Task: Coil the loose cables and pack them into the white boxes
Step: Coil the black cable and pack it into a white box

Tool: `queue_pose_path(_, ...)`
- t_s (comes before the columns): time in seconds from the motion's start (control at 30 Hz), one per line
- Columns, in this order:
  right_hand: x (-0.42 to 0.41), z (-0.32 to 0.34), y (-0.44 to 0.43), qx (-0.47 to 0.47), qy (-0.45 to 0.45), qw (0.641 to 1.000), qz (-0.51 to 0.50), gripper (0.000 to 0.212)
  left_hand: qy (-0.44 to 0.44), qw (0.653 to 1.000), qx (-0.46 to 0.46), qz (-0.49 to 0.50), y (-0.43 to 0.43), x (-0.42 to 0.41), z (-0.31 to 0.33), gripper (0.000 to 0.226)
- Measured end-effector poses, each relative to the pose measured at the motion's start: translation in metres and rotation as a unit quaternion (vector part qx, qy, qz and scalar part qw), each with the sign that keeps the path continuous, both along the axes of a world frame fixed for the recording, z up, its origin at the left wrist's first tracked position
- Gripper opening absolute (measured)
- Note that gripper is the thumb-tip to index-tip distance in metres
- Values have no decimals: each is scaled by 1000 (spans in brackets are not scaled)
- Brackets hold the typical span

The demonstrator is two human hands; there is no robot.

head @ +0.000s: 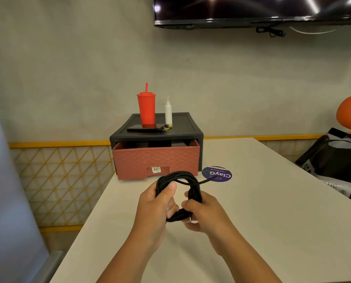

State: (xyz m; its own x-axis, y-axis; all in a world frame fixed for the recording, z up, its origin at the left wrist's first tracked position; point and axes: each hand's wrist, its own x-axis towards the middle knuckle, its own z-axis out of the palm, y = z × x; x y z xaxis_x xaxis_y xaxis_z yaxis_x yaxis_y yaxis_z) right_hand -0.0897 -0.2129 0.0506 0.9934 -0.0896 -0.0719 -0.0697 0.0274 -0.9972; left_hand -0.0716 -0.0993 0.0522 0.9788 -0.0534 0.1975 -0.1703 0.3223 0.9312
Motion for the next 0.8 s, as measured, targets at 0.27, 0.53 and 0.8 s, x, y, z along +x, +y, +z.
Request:
queue_pose_path(0.27,-13,-17,-27,-206,-27,976,62,27,36,993,-101,51,24,18,3,20)
queue_pose_path(0.53,0,-20,-59,-180,-85,979,-54,30,55,988,-142,-18,20,15,4,21)
queue_pose_path(0.8,12,25,-69,-226,-268,918,-184,37,66,950,-109,-283,33,3,-4,41)
